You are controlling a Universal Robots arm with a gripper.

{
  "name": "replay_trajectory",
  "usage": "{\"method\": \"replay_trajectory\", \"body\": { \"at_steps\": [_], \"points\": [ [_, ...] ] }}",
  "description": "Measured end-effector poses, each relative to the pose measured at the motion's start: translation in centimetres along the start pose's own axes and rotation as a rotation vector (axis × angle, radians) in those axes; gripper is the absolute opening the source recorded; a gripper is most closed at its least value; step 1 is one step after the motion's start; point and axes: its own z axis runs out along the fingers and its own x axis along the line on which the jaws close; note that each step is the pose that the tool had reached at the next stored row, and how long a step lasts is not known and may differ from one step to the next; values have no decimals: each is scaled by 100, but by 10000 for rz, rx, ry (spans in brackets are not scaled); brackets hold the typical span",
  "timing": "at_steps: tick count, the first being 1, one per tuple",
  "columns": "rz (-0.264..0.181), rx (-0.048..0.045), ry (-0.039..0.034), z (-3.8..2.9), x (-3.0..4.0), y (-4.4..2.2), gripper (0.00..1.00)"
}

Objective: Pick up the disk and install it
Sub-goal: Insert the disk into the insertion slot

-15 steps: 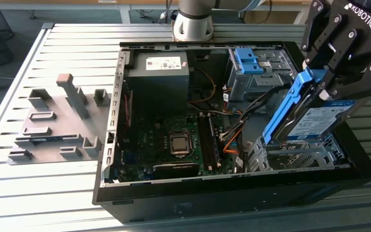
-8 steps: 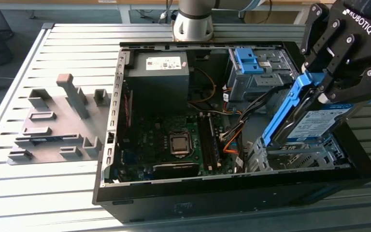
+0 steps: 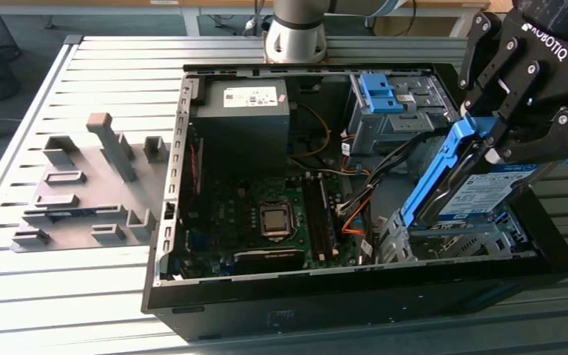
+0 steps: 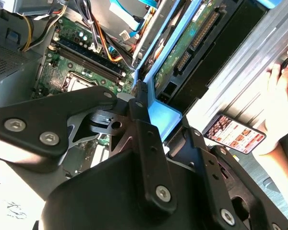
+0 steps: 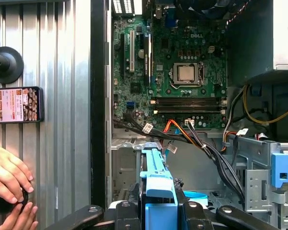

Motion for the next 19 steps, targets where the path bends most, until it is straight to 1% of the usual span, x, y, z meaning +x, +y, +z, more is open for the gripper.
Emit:
{"method": "replay_trajectory", "body": {
  "at_steps": [9, 17, 19],
  "points": [
    [0, -20, -1, 53, 1, -1, 37],
    [0, -86, 1, 113, 1, -3, 37],
    [1, -90, 2, 118, 1, -3, 37]
  ]
}}
